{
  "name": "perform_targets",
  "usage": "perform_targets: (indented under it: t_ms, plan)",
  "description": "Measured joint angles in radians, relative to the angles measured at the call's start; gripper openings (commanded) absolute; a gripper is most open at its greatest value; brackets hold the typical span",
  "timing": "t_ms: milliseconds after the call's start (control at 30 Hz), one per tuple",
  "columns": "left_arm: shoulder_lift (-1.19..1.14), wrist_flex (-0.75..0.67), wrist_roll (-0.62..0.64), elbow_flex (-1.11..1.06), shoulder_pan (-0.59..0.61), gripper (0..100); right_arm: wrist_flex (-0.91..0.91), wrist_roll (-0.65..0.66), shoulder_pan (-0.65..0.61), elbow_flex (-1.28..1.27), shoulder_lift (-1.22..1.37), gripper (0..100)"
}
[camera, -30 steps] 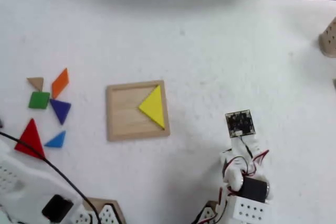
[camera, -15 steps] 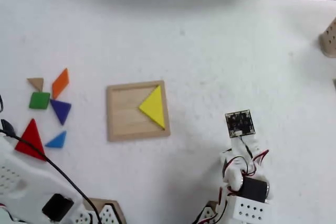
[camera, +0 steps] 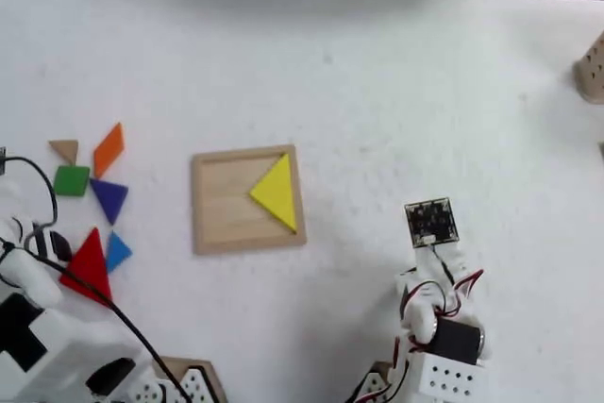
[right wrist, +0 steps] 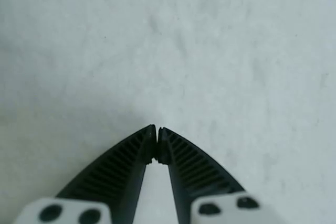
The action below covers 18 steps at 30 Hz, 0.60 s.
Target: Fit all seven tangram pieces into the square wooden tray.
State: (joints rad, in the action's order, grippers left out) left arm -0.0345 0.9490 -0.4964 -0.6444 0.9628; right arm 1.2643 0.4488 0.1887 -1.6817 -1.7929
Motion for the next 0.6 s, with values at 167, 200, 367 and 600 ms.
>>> perform_targets:
  t_ms: [167,200,367,600]
  plan:
    - [0.063,-0.020,0.000,-0.031,-0.002,24,0.000,0.000,0.000,0.000,0.000,1.8]
    - [0.086,-0.020,0.000,-0.034,-0.002,24,0.000,0.000,0.000,0.000,0.000,1.8]
    - [0.242,-0.017,0.031,-0.094,-0.006,24,0.000,0.000,0.000,0.000,0.000,1.8]
    - [0.436,-0.008,0.038,-0.310,-0.095,24,0.000,0.000,0.000,0.000,0.000,1.8]
